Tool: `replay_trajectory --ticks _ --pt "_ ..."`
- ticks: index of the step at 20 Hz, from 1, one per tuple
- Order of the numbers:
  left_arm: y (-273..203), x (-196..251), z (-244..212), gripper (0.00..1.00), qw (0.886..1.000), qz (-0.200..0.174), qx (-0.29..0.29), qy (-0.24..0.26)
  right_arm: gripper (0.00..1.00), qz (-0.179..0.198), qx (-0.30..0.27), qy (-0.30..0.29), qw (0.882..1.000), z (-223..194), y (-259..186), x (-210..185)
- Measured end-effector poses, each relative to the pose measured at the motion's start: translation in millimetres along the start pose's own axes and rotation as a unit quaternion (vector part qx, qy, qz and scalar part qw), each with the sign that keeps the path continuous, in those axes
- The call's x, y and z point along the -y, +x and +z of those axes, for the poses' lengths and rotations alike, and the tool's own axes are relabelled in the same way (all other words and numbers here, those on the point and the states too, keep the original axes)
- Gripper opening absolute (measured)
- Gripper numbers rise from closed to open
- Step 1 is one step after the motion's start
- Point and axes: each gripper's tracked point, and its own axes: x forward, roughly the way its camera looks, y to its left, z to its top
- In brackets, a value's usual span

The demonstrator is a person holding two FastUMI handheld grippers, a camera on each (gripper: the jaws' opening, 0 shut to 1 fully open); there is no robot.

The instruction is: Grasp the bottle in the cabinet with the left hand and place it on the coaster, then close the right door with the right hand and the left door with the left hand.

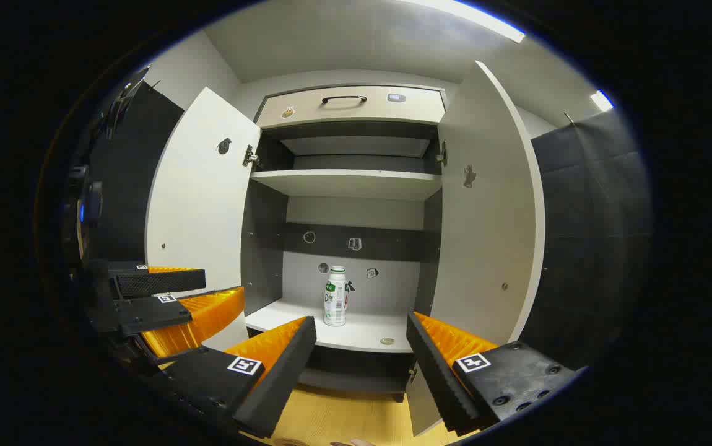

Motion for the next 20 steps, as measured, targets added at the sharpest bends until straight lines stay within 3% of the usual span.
replay_trajectory --ticks 15,20 --pt "3 -3 -4 0.92 1.0 -0.003 -0.004 -0.004 0.98 -0.017 0.006 0.003 1.0 3 -1 7" --pt "3 -5 -9 0.91 1.0 -0.011 -0.006 -0.026 0.97 -0.025 0.01 -0.004 1.0 5 -6 5"
